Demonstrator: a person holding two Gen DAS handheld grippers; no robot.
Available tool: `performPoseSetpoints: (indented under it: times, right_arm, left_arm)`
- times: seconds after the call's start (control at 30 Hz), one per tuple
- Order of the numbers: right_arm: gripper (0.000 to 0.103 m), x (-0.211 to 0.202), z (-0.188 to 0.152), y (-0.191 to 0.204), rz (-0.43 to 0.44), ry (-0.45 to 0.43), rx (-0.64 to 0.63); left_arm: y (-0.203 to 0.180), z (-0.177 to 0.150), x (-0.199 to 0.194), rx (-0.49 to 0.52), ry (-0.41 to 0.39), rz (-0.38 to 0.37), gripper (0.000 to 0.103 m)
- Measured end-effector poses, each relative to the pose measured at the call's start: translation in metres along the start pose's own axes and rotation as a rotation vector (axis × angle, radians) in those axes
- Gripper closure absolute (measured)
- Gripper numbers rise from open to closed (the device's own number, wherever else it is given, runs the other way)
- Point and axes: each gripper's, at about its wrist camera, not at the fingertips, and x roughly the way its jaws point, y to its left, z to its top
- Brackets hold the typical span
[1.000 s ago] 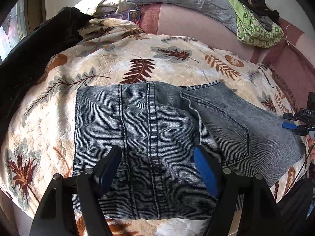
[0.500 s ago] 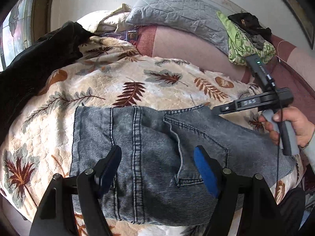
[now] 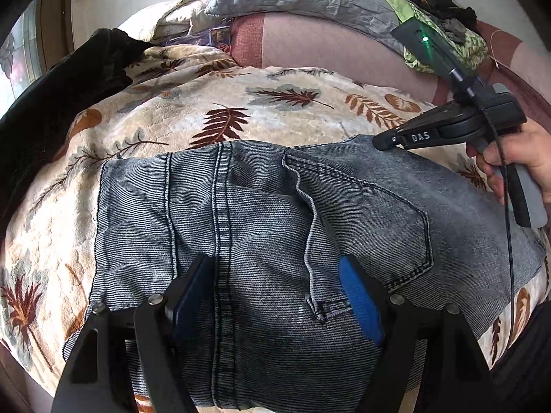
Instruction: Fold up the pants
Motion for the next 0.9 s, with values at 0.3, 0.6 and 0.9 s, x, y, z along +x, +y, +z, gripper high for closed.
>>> performPoseSetpoints:
  times: [0.3,0.6,0.9]
  right_arm:
    - [0.100,-0.010,-0.005,-0.013,0.016,-0.043,0.115]
    - [0.098,0.000,-0.050,0.003,0.054,0.045,0.177]
    - [0.097,-0.039,-0.026,-0.012,-0.076,-0.108,0.182]
  left_arm:
    - [0.001,0.000,-0.001,0.000,-0.004,-0.003,0.026]
    - [-0.001,0.000,0.000,0.011,-0.006,0.012,0.026]
    - [-0.004,-0.001,-0.001,0.019,-0.012,0.030,0.026]
